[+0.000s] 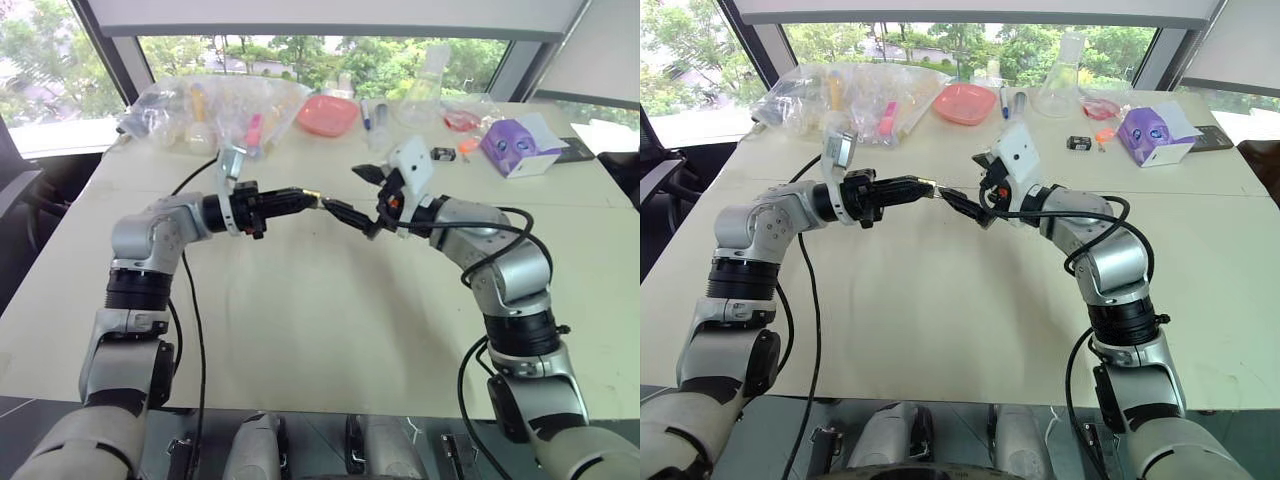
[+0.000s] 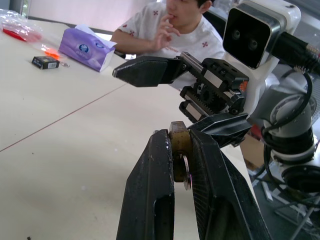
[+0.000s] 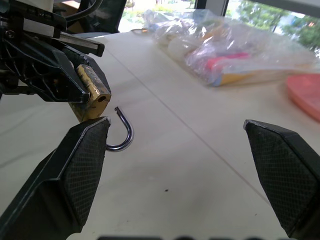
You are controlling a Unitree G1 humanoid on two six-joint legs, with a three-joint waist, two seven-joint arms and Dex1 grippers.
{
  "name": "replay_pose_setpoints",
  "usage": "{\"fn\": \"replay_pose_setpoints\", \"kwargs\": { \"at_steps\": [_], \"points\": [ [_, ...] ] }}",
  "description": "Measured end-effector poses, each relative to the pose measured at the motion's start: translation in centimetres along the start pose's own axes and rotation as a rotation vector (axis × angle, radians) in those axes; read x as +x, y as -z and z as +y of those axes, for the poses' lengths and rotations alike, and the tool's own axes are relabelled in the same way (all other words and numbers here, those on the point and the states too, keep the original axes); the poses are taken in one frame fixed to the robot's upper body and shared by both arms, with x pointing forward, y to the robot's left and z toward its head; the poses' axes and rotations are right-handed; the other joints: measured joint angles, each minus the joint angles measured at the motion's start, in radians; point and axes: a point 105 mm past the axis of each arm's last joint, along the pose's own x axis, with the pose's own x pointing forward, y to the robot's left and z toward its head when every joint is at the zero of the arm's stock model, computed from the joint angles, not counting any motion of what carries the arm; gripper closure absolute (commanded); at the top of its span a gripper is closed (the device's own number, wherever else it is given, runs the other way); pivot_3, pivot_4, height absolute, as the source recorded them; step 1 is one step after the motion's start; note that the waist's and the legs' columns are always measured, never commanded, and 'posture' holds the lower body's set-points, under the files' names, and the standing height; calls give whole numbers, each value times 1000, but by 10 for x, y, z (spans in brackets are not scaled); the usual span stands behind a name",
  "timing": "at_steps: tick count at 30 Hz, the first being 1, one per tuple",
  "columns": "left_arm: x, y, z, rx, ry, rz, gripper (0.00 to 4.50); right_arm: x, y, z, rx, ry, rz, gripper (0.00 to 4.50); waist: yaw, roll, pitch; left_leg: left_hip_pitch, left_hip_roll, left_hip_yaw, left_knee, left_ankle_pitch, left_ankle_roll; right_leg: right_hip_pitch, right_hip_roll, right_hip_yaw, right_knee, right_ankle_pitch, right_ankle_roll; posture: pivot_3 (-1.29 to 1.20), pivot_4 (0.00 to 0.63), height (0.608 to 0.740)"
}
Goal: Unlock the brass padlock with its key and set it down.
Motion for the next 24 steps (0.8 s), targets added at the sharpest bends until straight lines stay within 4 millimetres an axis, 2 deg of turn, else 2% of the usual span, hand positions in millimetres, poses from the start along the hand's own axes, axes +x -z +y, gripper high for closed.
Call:
{"fn": "replay_pose_setpoints", "kwargs": {
  "at_steps": [6, 12, 19, 24],
  "points": [
    [4, 2, -4, 41, 20, 20, 4500, 1, -2, -4, 60, 18, 34, 84, 0, 0, 0, 0, 0, 0, 0, 0, 0, 0, 0, 0, 0, 0, 0, 0, 150, 740],
    [7, -1, -9, 75, 45, 15, 4500, 3, -10, -4, 61, 32, -11, 84, 0, 0, 0, 0, 0, 0, 0, 0, 0, 0, 0, 0, 0, 0, 0, 0, 150, 740],
    [12, -1, -13, 61, 73, 4, 4500, 1, -6, -2, 60, 25, 35, 84, 0, 0, 0, 0, 0, 0, 0, 0, 0, 0, 0, 0, 0, 0, 0, 0, 150, 740],
    [12, 0, -15, 61, 96, 10, 4500, -3, 0, 3, 199, -15, 92, 84, 0, 0, 0, 0, 0, -1, 0, 0, 0, 0, 0, 0, 0, 0, 0, 0, 150, 740]
  ]
}}
